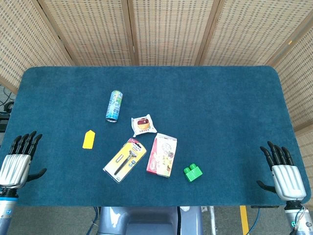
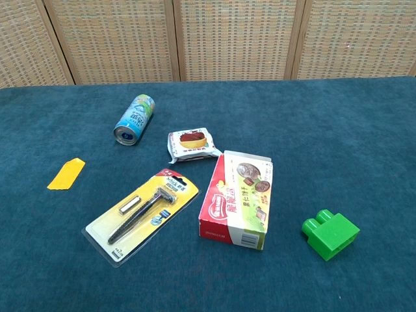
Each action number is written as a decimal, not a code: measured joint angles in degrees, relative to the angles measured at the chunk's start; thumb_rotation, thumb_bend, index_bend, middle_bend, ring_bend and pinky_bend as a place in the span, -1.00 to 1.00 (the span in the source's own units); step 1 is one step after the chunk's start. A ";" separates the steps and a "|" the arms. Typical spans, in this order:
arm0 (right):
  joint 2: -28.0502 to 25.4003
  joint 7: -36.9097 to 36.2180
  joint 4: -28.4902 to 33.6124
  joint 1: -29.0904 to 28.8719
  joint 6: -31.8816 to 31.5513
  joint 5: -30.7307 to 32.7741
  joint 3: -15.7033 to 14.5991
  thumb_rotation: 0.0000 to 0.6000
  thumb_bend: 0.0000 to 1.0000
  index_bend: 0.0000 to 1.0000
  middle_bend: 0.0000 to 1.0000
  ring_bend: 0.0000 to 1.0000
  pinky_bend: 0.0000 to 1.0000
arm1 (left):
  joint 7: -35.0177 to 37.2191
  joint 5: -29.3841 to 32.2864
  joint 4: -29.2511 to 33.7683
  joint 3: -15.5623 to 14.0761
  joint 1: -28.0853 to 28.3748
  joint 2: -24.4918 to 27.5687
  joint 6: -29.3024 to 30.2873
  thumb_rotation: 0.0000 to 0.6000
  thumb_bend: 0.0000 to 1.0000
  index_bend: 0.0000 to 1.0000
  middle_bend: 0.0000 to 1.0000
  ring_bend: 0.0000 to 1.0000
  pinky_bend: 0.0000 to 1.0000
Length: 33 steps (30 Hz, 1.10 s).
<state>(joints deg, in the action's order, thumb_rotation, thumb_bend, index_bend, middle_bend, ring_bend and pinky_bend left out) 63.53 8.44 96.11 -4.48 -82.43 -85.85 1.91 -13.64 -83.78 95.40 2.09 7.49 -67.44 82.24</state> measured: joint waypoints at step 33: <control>-0.19 -0.54 -0.01 0.19 -0.40 -0.28 -0.01 1.00 -0.89 -0.83 -1.00 -1.00 -1.00 | -0.28 0.12 0.16 -0.16 0.21 -0.17 -0.44 1.00 -0.64 -1.00 -1.00 -1.00 -1.00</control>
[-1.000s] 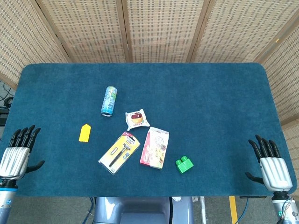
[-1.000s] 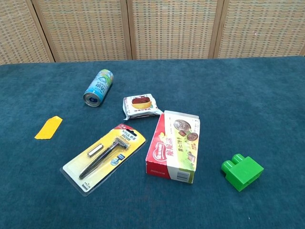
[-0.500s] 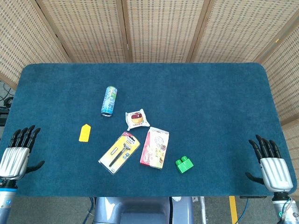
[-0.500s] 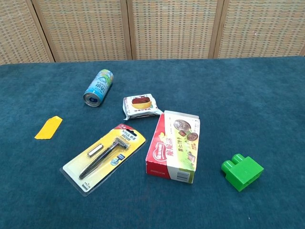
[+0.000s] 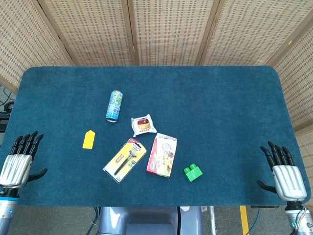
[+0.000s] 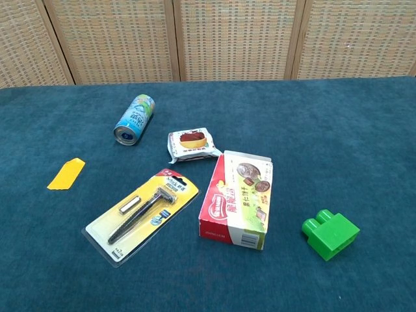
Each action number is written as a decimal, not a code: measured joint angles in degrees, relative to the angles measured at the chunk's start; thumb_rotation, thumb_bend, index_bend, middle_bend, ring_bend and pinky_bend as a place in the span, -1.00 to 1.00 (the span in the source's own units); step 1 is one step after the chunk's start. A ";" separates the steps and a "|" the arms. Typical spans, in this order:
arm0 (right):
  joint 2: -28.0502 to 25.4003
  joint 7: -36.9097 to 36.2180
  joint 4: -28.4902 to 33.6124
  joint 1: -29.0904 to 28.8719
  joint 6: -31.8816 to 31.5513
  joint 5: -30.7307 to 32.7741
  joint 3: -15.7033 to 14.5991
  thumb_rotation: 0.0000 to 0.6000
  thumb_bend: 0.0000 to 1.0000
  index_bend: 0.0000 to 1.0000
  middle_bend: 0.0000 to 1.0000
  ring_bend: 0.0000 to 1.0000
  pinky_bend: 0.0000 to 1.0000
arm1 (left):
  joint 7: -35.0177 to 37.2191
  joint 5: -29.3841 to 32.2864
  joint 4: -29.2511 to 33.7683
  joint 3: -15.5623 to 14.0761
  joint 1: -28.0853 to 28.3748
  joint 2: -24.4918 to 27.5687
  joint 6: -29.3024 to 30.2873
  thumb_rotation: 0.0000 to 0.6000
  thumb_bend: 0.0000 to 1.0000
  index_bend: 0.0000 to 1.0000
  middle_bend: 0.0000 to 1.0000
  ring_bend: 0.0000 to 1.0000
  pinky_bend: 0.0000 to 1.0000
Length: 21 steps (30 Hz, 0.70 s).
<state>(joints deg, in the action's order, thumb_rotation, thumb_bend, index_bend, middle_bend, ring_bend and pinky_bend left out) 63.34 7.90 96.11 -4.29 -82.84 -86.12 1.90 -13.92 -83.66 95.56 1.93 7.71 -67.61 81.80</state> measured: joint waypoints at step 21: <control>-0.36 -1.71 -0.20 -0.13 0.62 0.95 0.31 1.00 -0.89 -0.83 -1.00 -1.00 -1.00 | -4.34 8.16 -4.03 4.02 7.02 -4.09 -10.73 1.00 -0.58 -1.00 -1.00 -1.00 -1.00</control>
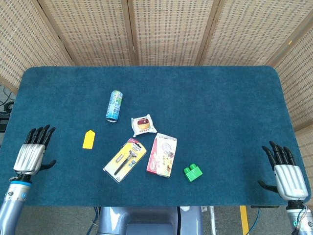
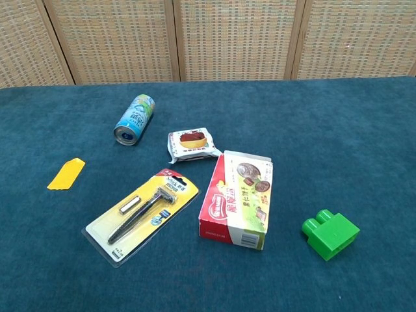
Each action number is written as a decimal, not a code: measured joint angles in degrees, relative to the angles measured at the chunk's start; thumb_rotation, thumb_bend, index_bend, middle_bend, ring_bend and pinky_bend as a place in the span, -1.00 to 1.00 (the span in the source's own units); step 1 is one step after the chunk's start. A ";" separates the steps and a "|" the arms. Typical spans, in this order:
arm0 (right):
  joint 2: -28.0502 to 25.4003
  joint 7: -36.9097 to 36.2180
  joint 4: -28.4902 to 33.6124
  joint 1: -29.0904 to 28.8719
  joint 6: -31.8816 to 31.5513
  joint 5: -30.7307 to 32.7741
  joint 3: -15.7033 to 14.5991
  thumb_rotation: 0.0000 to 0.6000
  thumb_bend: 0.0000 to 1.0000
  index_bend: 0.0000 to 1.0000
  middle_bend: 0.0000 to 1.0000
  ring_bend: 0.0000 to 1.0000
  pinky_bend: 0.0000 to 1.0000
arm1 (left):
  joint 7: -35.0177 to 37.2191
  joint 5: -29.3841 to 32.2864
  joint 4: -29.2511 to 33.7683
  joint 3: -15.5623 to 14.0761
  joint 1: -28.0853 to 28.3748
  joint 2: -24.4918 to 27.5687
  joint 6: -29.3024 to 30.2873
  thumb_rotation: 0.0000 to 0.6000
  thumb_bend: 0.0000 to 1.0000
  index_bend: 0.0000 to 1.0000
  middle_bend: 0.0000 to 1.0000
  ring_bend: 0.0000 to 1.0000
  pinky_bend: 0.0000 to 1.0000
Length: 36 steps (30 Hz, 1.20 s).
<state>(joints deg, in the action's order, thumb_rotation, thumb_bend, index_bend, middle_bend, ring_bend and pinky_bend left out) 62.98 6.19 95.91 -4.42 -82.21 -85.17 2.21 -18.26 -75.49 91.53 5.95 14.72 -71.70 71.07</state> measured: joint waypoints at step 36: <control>-0.72 -3.96 -1.21 0.08 -0.14 0.15 0.35 1.00 -0.89 -0.83 -1.00 -1.00 -1.00 | -11.69 14.58 -15.60 3.14 14.34 -16.96 -12.91 1.00 -0.50 -1.00 -1.00 -1.00 -1.00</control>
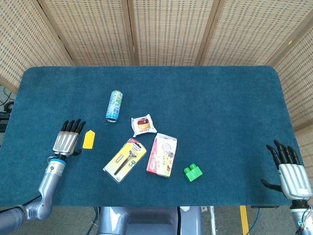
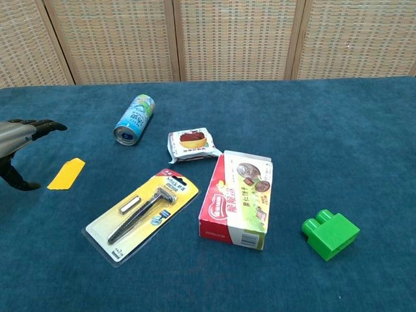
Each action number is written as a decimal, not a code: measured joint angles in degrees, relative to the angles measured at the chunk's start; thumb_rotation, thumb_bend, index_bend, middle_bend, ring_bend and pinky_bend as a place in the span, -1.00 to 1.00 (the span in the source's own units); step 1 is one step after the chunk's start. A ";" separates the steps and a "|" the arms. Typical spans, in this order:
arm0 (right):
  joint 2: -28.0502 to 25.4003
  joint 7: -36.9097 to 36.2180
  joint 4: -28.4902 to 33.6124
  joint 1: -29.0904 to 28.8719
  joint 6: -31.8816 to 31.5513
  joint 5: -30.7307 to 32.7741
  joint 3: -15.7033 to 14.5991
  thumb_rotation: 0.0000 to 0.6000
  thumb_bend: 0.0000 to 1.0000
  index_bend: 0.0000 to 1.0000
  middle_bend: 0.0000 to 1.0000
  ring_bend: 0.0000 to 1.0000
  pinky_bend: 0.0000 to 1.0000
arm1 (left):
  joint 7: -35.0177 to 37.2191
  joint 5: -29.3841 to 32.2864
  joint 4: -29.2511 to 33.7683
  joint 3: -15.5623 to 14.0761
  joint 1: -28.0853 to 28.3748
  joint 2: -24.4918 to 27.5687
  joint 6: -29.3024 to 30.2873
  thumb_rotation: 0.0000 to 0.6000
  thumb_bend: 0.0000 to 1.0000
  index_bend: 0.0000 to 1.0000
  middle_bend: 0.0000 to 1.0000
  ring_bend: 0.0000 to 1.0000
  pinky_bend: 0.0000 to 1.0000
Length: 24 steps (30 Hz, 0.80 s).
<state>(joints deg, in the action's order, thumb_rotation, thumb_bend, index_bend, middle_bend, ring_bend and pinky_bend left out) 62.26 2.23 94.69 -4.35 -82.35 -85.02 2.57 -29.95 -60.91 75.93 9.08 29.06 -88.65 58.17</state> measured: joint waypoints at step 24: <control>-0.18 -1.61 -0.54 0.14 -0.45 -0.11 0.24 1.00 -0.89 -0.83 -1.00 -1.00 -1.00 | -3.44 3.29 -2.82 -0.94 3.37 -3.88 -1.45 1.00 -0.48 -1.00 -1.00 -1.00 -1.00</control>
<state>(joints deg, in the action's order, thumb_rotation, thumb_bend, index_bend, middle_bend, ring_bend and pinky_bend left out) 62.08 0.62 94.16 -4.20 -82.80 -85.14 2.81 -33.39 -57.62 73.11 8.14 32.43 -92.54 56.72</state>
